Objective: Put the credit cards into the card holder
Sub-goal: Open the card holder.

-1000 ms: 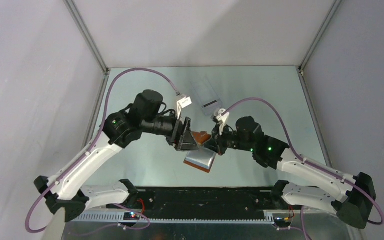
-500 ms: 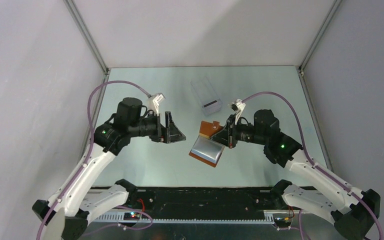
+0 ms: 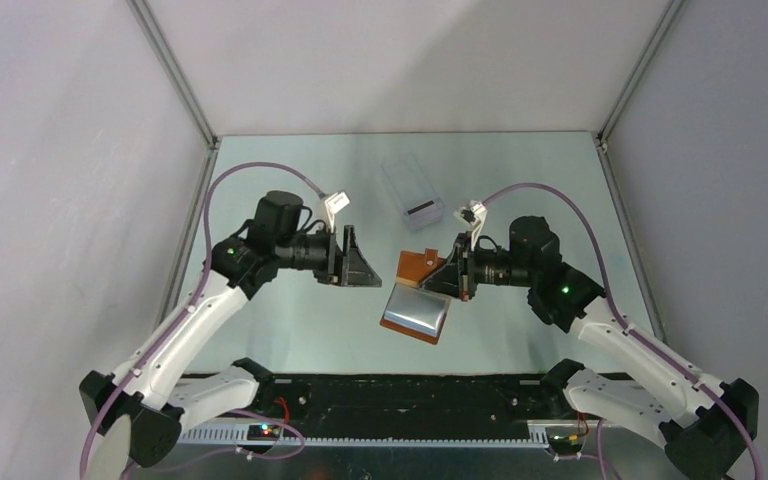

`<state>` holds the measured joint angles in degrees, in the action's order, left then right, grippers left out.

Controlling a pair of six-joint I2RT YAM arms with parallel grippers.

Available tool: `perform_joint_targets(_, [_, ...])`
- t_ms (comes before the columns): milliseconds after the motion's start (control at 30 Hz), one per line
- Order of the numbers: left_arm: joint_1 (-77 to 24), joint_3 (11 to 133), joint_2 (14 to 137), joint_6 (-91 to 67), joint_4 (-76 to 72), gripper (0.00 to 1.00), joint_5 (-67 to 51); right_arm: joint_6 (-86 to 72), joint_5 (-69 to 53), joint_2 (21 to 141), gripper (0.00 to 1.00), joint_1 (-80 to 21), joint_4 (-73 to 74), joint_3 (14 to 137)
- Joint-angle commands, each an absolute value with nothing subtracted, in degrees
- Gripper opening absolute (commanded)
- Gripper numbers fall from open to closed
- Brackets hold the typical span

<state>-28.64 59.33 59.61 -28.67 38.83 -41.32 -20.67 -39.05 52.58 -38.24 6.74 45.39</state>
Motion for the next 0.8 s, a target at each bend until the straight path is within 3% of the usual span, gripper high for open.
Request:
perform_joint_targets(0, [-30.9,57.8,59.8,-30.2,36.2,0.69,-43.6,-22.2,-41.7,53.0,0.00,-37.8,4.3,47.5])
perform_joint_targets(600, [-36.6,57.5,62.3,-33.6,30.2,0.59,-42.9,-22.9,-43.2,53.7,0.00,-37.4,4.5,47.4])
perform_joint_targets(767, [-36.4,56.0,60.2,-34.4,30.1,0.58,-36.2,-22.9,-43.4,53.3,0.00,-37.2,4.5,47.5])
